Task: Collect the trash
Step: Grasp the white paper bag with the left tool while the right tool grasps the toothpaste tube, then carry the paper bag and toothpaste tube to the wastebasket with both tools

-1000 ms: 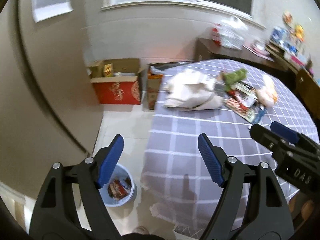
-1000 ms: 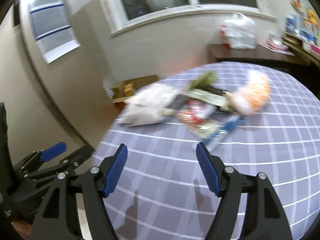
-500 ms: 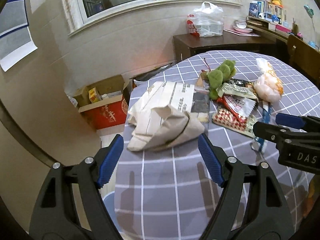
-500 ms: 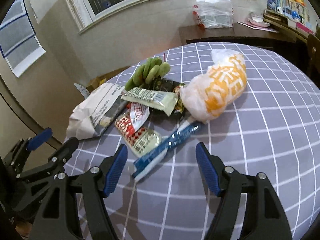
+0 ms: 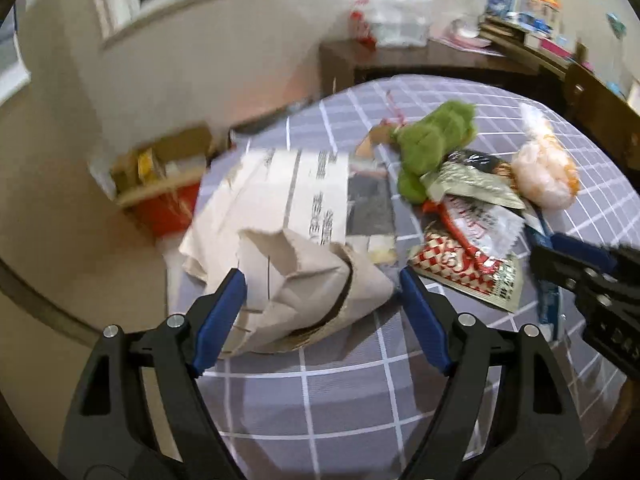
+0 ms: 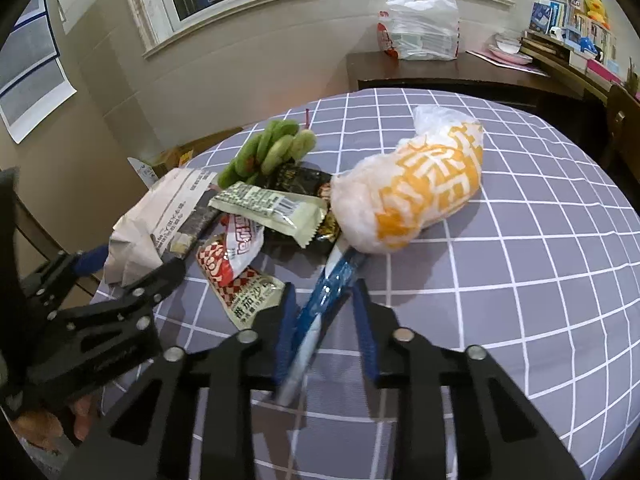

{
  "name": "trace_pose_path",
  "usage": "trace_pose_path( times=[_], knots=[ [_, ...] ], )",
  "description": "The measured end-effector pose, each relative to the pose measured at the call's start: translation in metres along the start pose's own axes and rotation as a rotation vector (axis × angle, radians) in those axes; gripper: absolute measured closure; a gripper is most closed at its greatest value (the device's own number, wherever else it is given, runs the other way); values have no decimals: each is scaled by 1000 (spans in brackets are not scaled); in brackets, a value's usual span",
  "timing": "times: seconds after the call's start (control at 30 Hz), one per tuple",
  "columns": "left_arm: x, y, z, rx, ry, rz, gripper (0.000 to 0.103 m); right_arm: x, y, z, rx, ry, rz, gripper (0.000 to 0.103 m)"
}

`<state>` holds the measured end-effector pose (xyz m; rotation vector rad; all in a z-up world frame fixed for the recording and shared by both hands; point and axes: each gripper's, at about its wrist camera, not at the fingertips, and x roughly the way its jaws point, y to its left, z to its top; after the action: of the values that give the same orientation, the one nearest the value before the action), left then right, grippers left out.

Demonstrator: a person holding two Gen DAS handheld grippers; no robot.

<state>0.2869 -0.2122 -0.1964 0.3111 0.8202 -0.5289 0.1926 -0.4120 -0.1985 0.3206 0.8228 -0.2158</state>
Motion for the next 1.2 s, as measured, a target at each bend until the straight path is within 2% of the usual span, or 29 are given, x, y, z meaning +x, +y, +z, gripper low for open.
trace_pose_path(
  times=[0.03,0.1,0.3,0.4,0.77,0.97,1.2],
  knots=[
    [-1,1,0,-20,-7,-1,27,-1,-2,-1,5,1,9,81],
    [-3,3,-1,-46,-14,-25,40,-3,-3,-4,6,1,19,83],
    [-18,-8,-9,-31,-39,5,52,-9,-7,-9,18,3,48,89],
    [-31,-7,-14,-60,-59,-12,53,-16,-11,-14,27,5,70,92],
    [-92,4,-44,-148,-142,-66,58,-58,4,-36,10,-21,137,92],
    [-120,21,-64,-193,-182,-58,59,-78,39,-45,-43,-32,188,92],
    [-146,71,-98,-280,-199,-14,59,-81,109,-56,-138,-1,300,92]
  ],
)
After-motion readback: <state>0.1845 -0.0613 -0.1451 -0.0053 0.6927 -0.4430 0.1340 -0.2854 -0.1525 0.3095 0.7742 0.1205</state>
